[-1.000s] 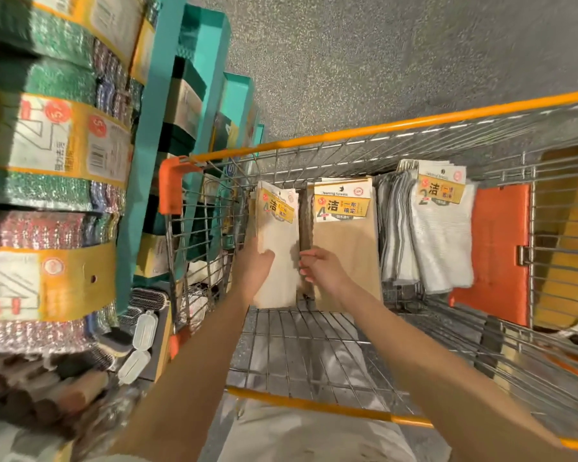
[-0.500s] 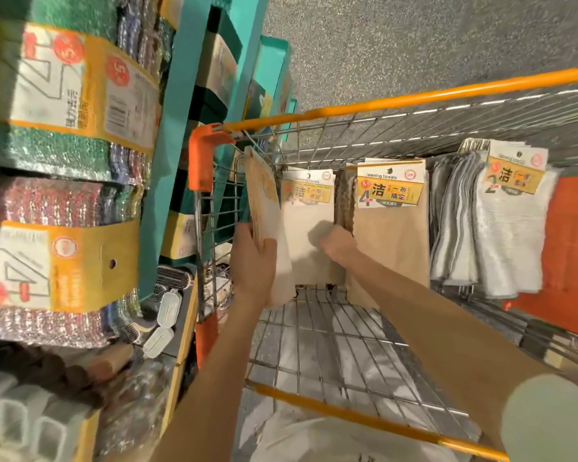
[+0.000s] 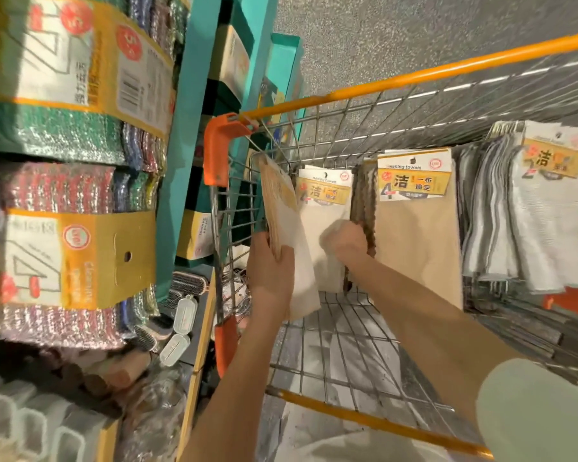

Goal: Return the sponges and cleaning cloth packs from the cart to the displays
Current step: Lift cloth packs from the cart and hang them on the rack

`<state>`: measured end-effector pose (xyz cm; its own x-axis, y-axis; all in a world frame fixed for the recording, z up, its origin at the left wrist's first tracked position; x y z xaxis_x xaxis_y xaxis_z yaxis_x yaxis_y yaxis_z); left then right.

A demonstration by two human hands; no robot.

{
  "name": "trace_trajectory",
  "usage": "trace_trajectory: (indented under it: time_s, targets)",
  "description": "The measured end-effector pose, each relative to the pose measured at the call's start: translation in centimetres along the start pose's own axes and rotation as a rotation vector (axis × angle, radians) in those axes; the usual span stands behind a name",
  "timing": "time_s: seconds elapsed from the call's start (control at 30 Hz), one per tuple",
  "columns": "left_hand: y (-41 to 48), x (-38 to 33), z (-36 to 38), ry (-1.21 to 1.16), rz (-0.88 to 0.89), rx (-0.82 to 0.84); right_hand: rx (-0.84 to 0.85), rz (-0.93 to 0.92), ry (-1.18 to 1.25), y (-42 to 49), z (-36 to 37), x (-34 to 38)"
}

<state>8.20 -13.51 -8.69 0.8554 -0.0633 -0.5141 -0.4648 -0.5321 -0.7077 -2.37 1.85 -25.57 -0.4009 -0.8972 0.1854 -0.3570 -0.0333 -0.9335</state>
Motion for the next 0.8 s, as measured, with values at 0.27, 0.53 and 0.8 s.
trace_trajectory:
  time_s: [0.27, 0.53, 0.8]
  targets:
    - [-3.9, -3.5, -1.1, -0.063, 0.071, -0.073, 0.113, -0.339, 0.182, -7.3, -4.9, 2.6]
    - [-10.5, -6.7, -2.9, -0.103, 0.272, -0.075, 0.016, -0.643, 0.167, -18.2, -12.3, 2.0]
    - [-22.7, -6.7, -5.5, -0.305, 0.426, -0.219, 0.116, -0.872, 0.273, -29.9, -19.4, 0.1]
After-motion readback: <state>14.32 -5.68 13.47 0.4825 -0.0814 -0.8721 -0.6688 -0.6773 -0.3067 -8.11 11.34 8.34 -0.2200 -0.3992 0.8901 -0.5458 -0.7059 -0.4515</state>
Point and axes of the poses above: each hand's wrist, its own y-axis towards the middle knuckle, its own z-axis out of the palm, x = y × z, the point moved 9 cm from there along y, towards the middle knuckle, and after that the axes turned 14 degrees about x, right-handed, at the moved point
